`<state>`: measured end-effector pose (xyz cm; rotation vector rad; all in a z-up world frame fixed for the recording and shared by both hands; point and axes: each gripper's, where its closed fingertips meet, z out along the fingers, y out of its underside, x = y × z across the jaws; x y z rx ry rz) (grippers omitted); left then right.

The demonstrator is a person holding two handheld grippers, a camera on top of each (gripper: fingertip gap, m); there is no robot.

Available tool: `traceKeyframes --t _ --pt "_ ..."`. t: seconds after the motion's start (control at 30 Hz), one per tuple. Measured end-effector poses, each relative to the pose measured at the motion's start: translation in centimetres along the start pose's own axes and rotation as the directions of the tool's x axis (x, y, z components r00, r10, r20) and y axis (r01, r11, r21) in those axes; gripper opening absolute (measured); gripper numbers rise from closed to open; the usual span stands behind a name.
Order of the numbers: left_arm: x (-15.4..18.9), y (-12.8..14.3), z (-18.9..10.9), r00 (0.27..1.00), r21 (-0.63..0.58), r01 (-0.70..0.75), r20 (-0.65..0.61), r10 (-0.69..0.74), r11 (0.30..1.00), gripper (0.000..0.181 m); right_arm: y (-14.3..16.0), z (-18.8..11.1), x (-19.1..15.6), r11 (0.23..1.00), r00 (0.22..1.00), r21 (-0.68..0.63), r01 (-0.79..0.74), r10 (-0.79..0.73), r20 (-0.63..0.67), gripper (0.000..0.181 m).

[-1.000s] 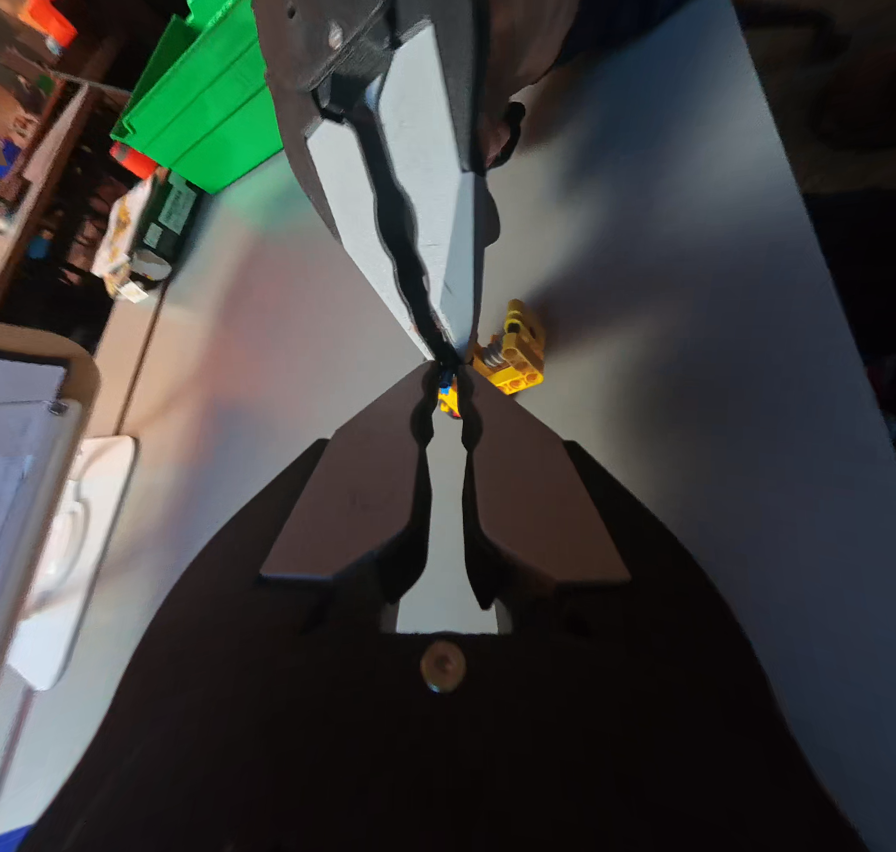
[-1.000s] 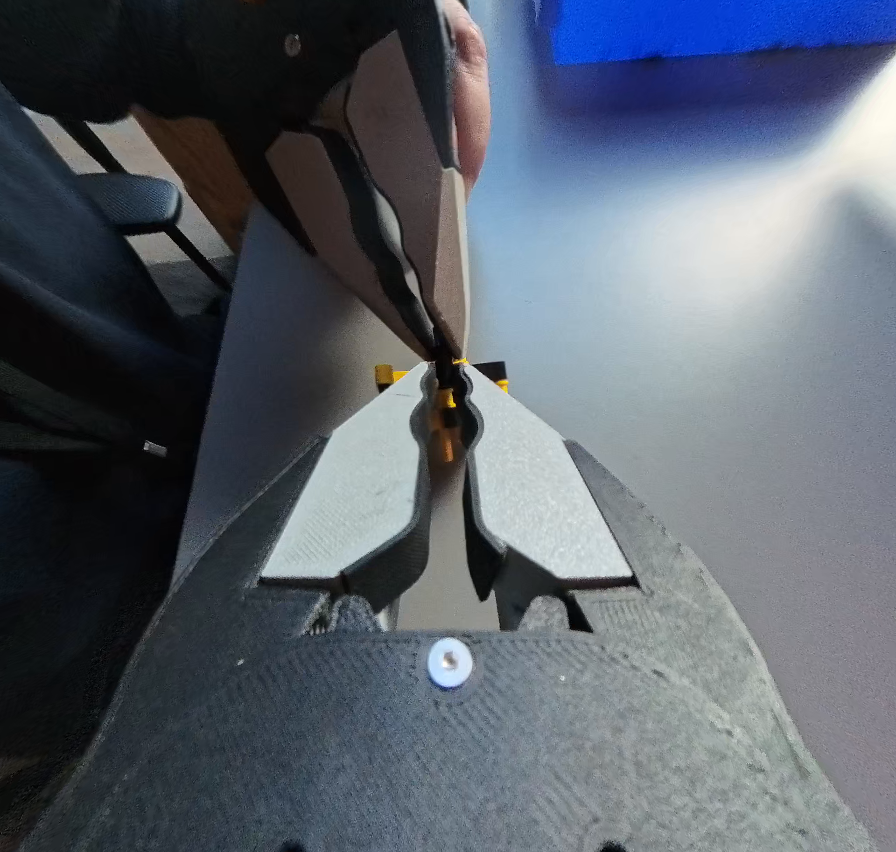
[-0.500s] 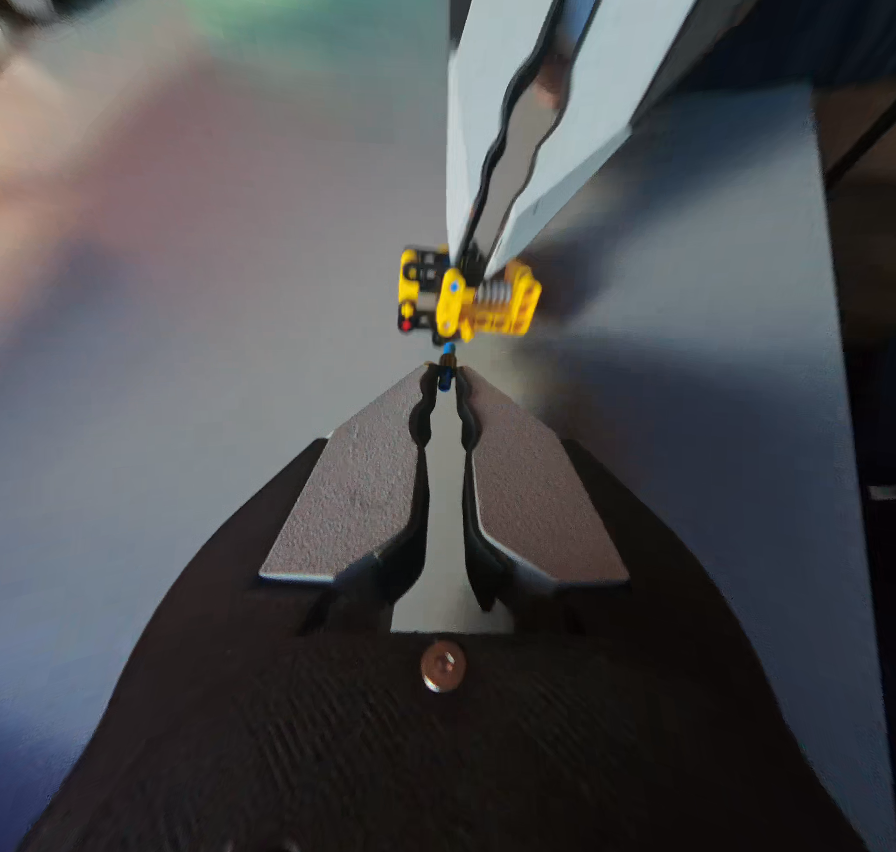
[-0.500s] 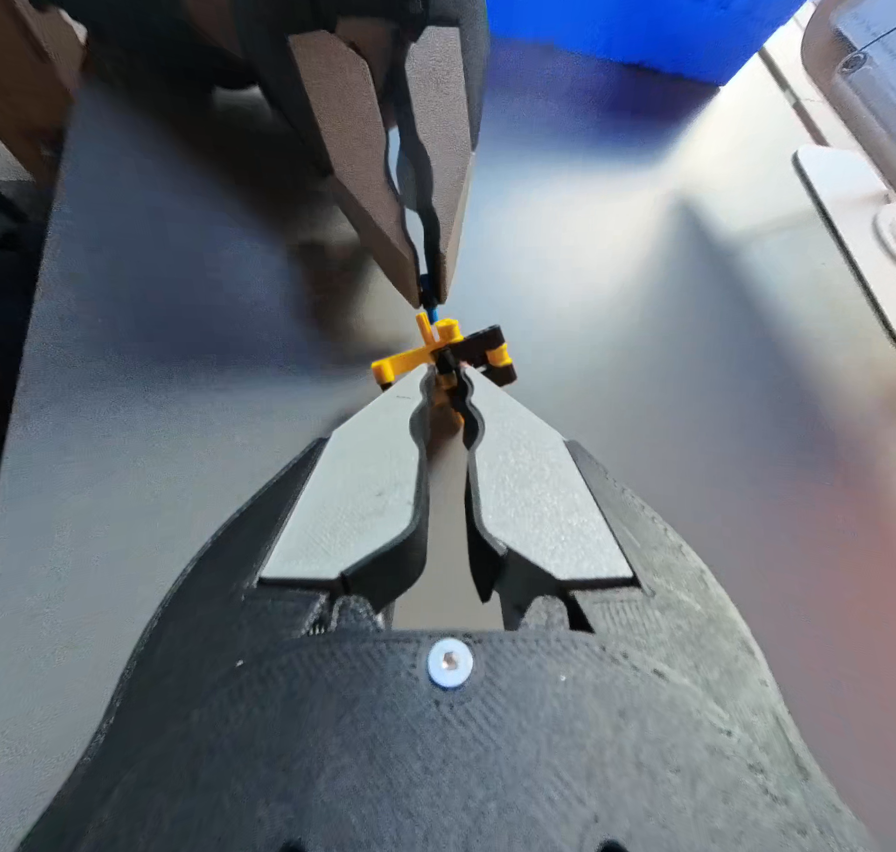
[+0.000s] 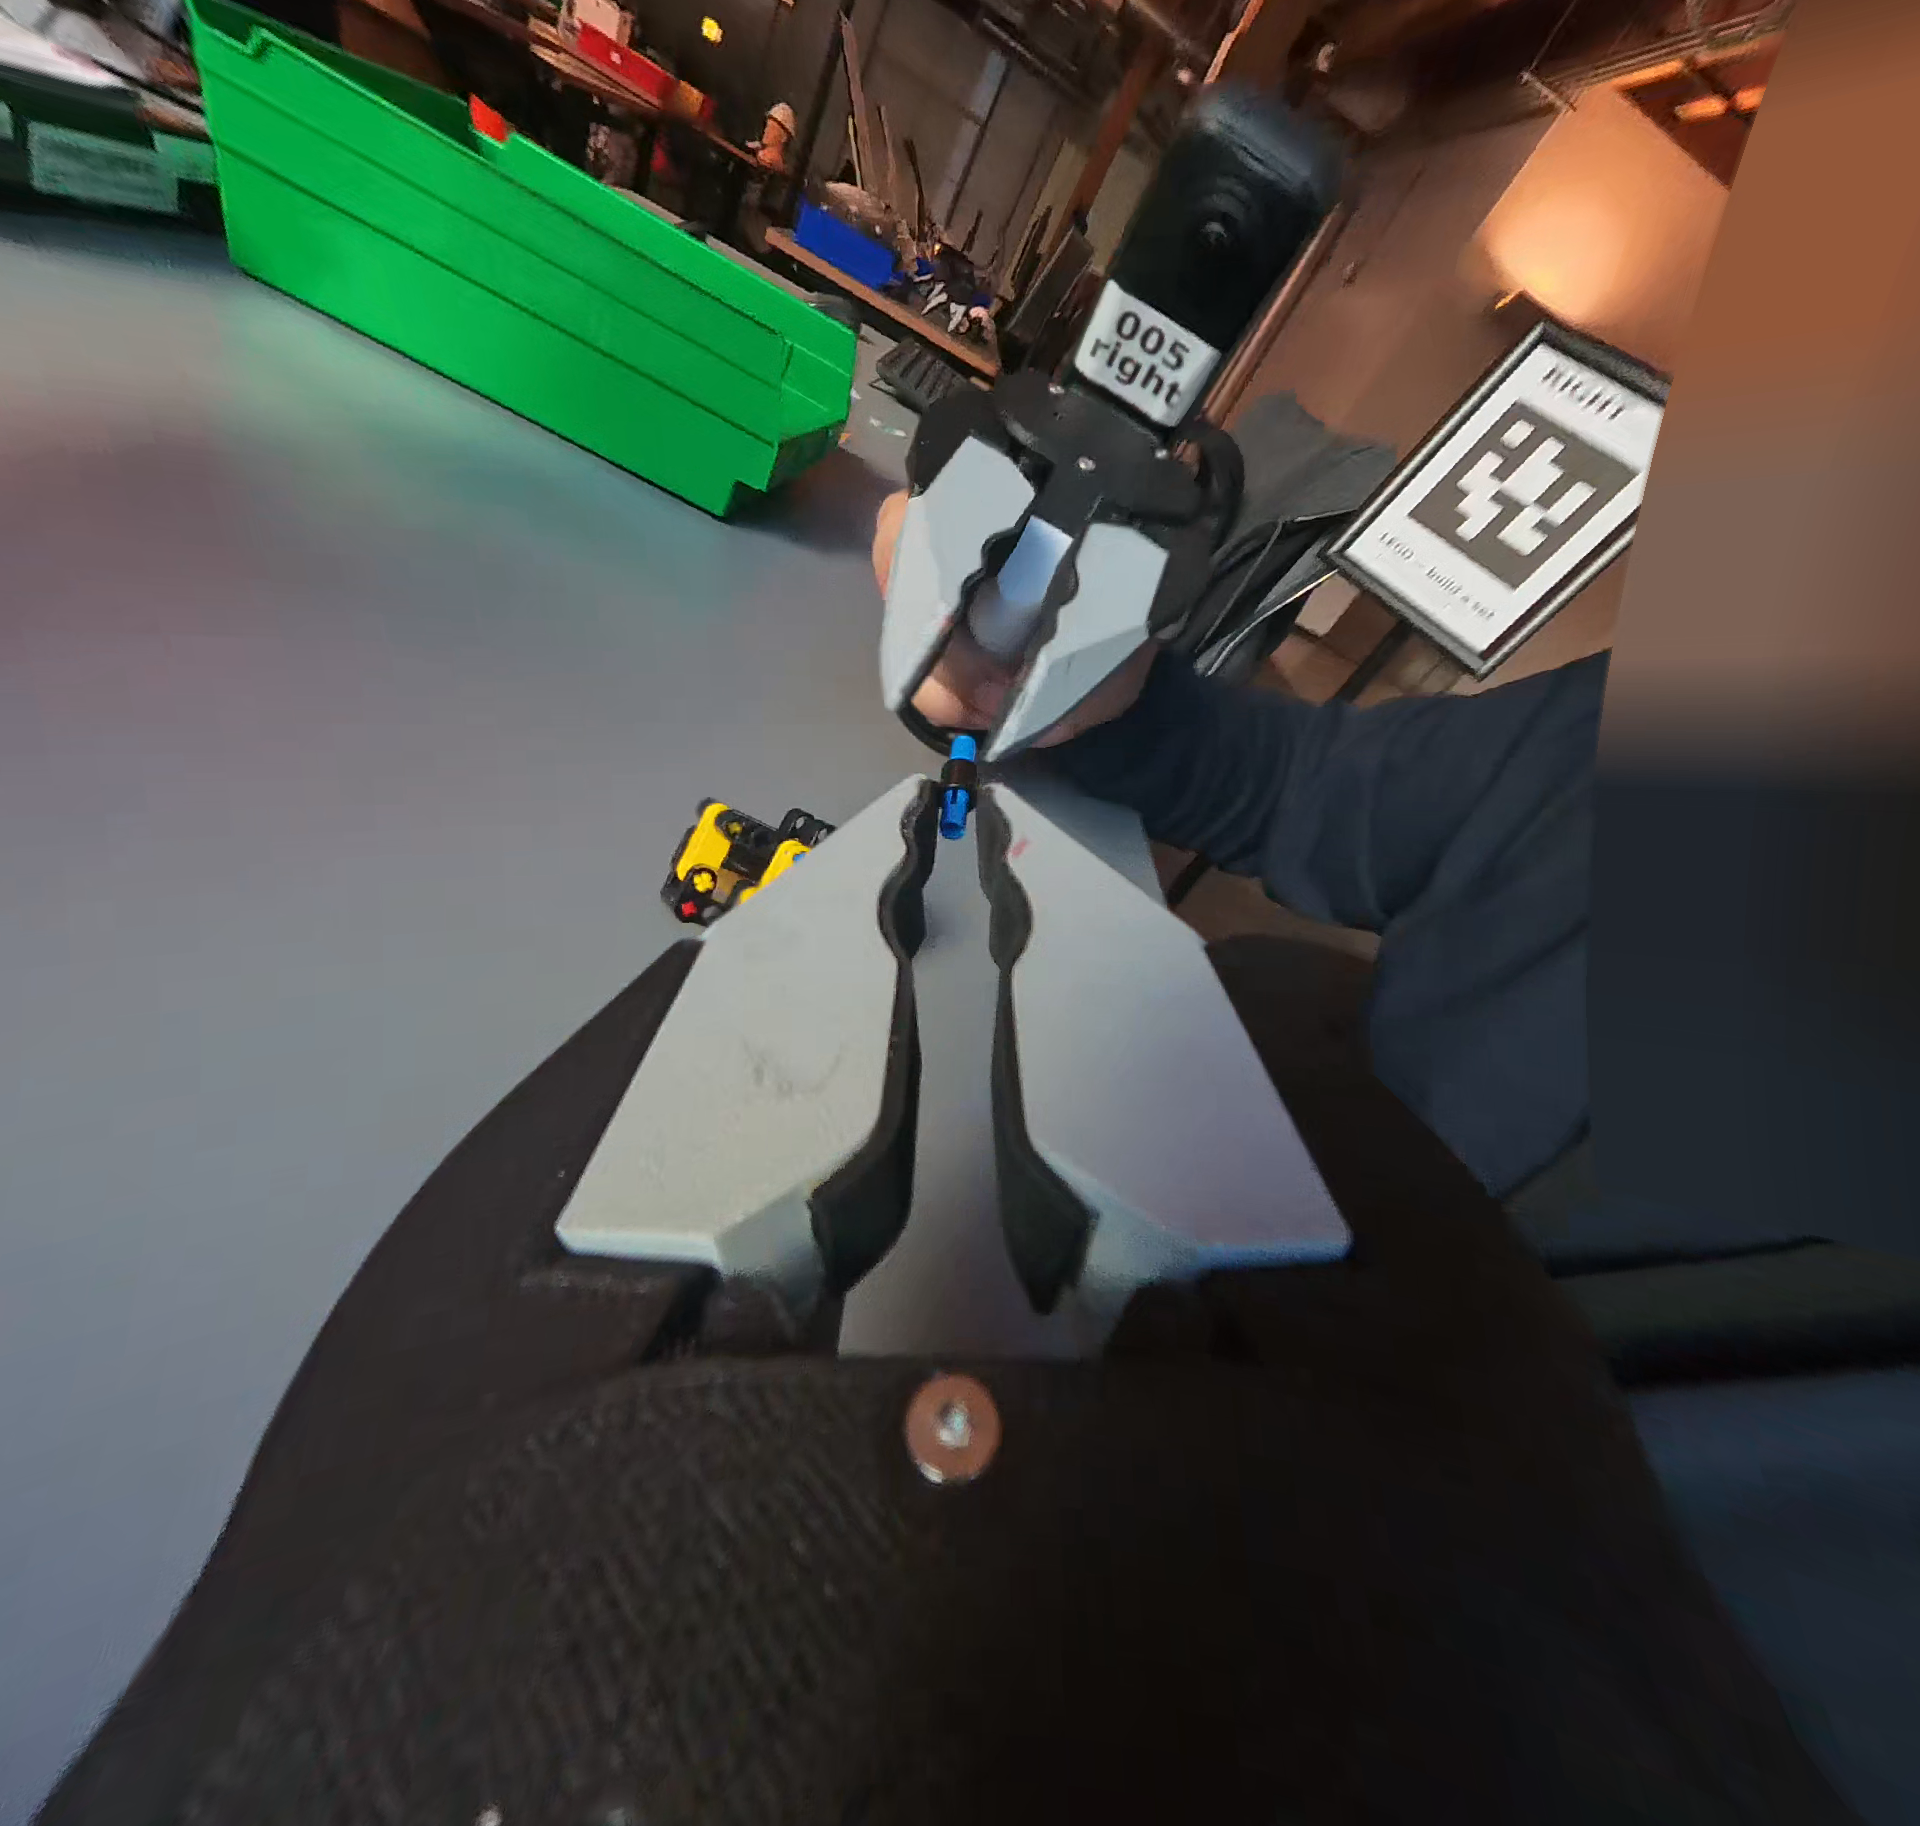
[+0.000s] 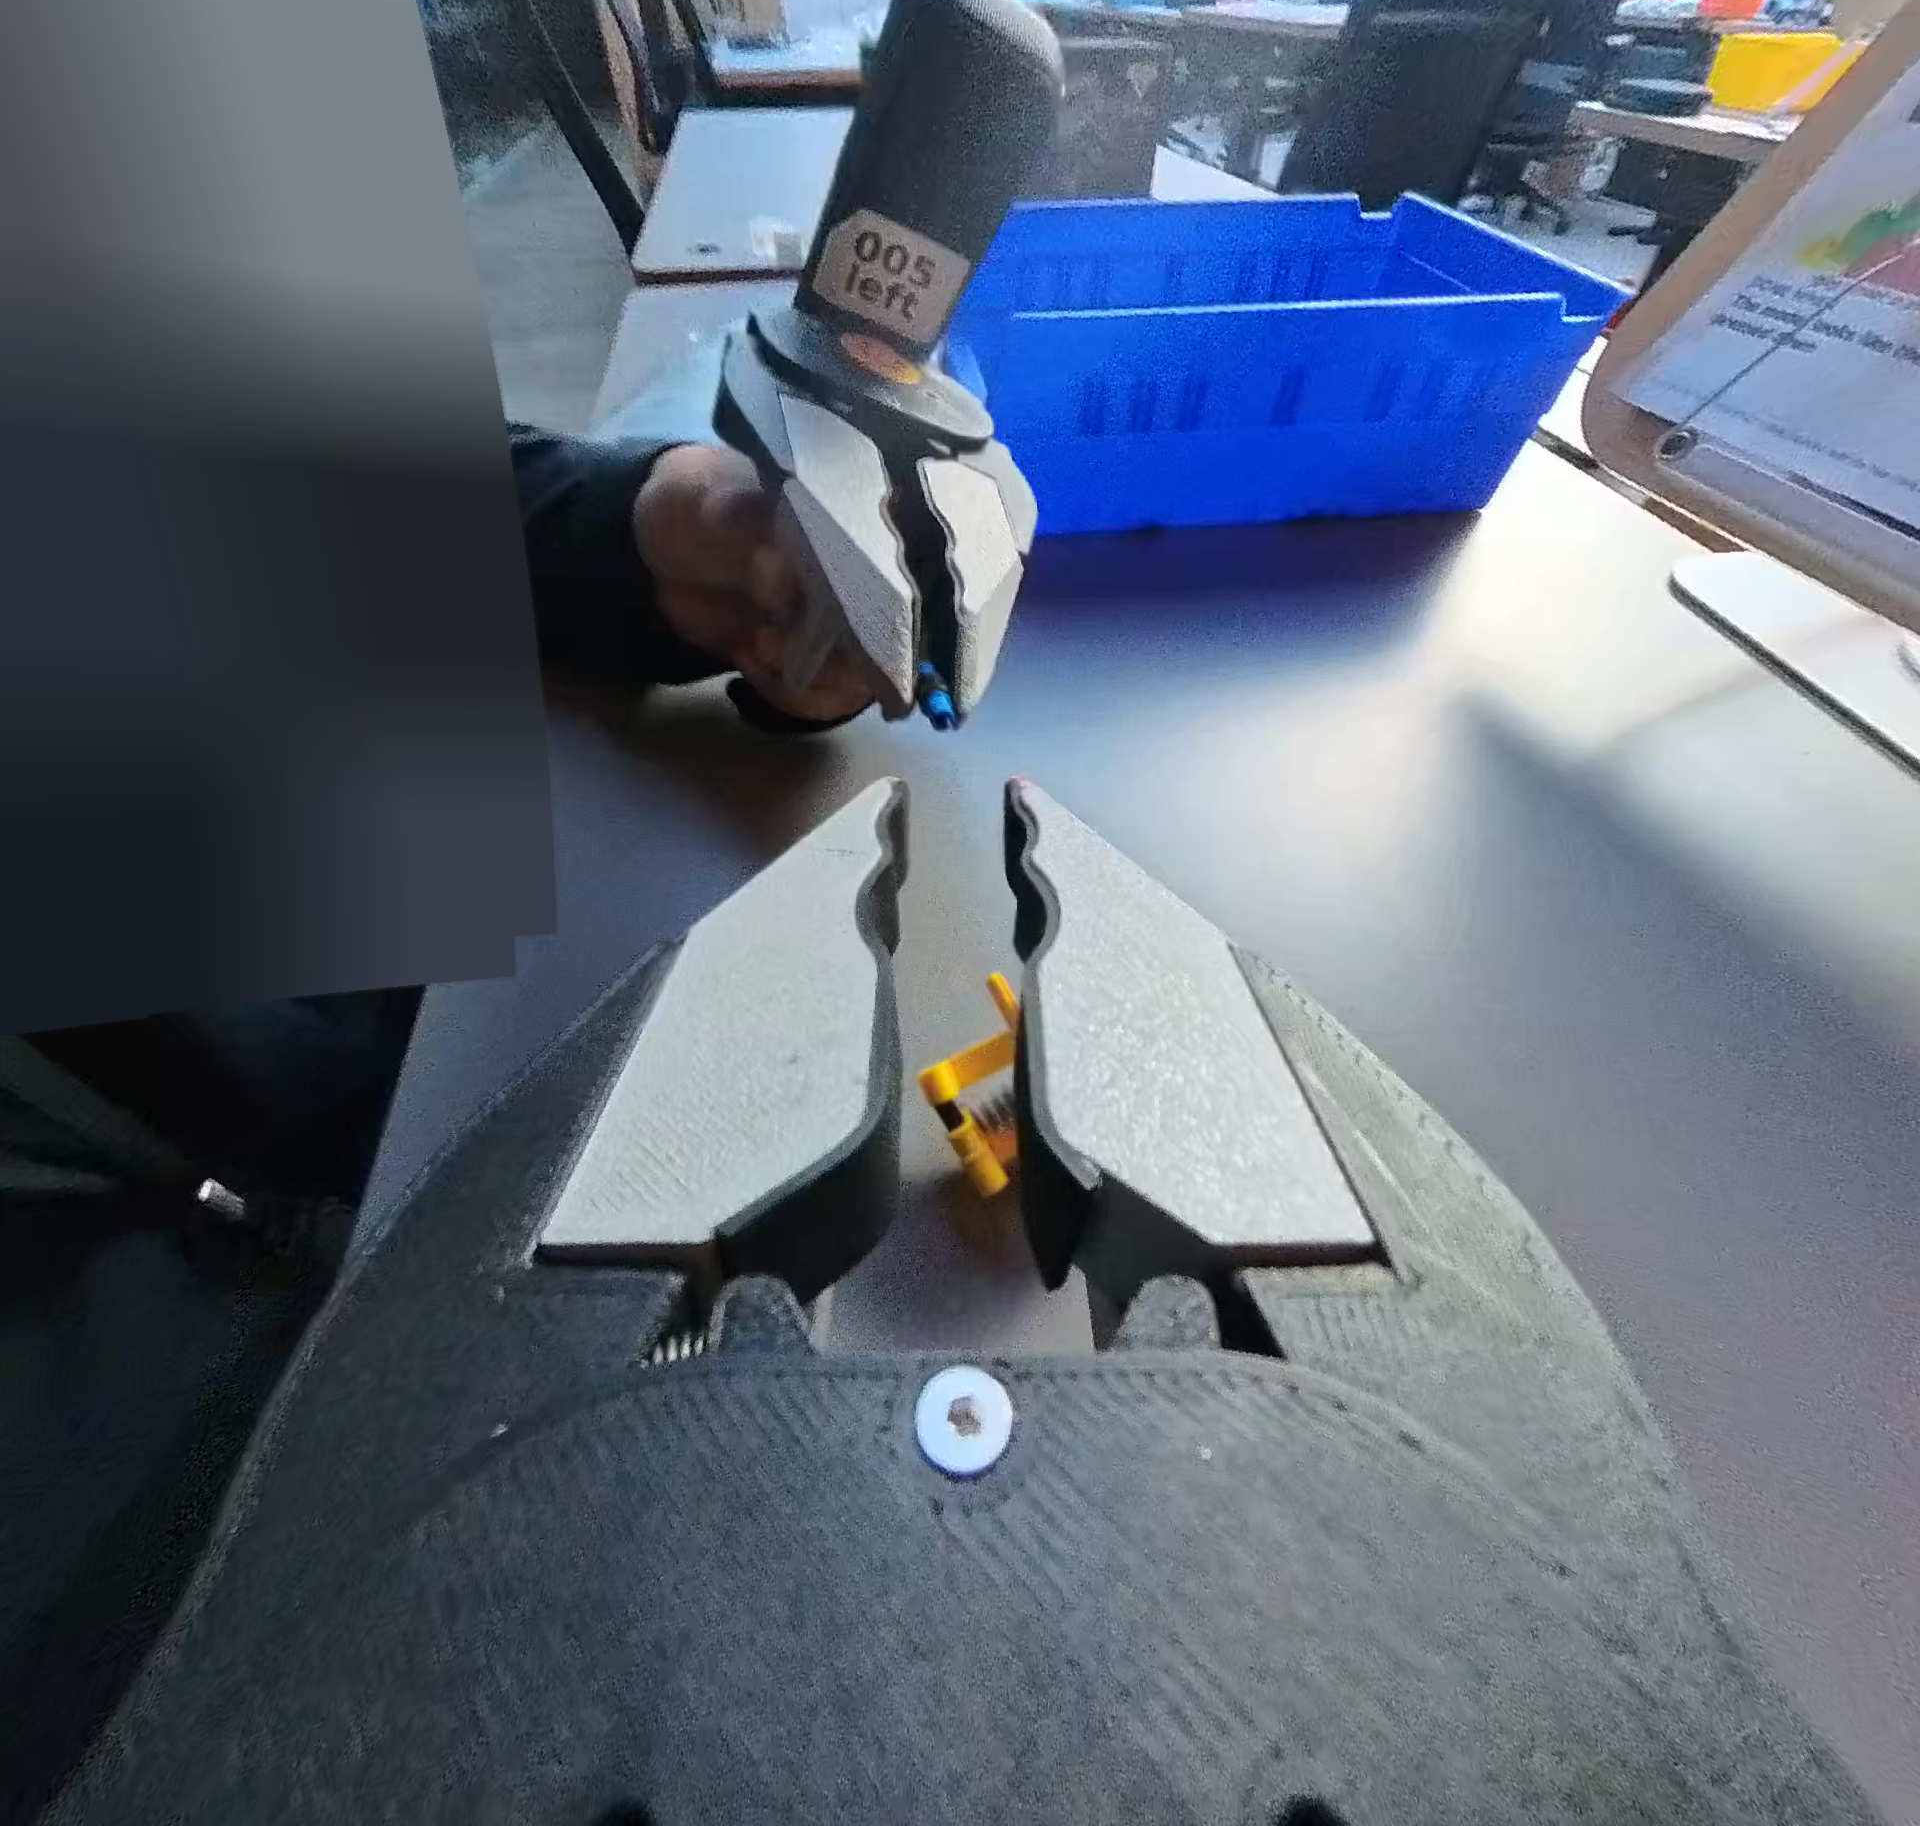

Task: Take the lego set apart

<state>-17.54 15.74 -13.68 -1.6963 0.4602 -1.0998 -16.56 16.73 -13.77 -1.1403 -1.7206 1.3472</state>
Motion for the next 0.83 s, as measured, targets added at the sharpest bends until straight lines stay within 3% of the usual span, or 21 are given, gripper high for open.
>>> traceKeyframes --t 0.17,0.27,0.4,0.43,0.7,0.83 --pt "1.0 0.2 0.8 0.949 -0.074 -0.293 0.102 0.300 0.953 0.004 -1.2 -0.1 -0.6 0.995 0.997 0.078 -0.055 0.050 0.065 0.012" --pt "1.2 0.2 0.8 0.836 -0.144 -0.499 0.178 0.519 0.854 0.004 -1.2 -0.1 -1.2 0.997 0.998 0.074 0.005 -0.010 0.066 0.012" --pt "1.7 0.5 1.0 0.706 -0.212 -0.646 0.202 0.679 0.734 0.004 -1.0 0.3 -2.0 0.997 0.996 0.052 0.052 -0.055 0.069 0.010" --pt "1.8 0.5 1.1 0.687 -0.215 -0.663 0.204 0.697 0.717 0.004 -0.9 0.4 -2.3 0.997 0.995 0.045 0.064 -0.067 0.075 0.003" --pt "2.2 0.4 1.3 0.673 -0.205 -0.681 0.204 0.711 0.703 0.004 -1.1 0.2 -2.6 0.995 0.993 0.055 0.082 -0.086 0.078 0.002" --pt "3.0 -0.8 1.4 0.743 -0.087 -0.634 0.208 0.637 0.768 0.005 -2.8 -0.4 -2.7 0.989 0.994 0.144 0.034 -0.049 0.099 0.001"
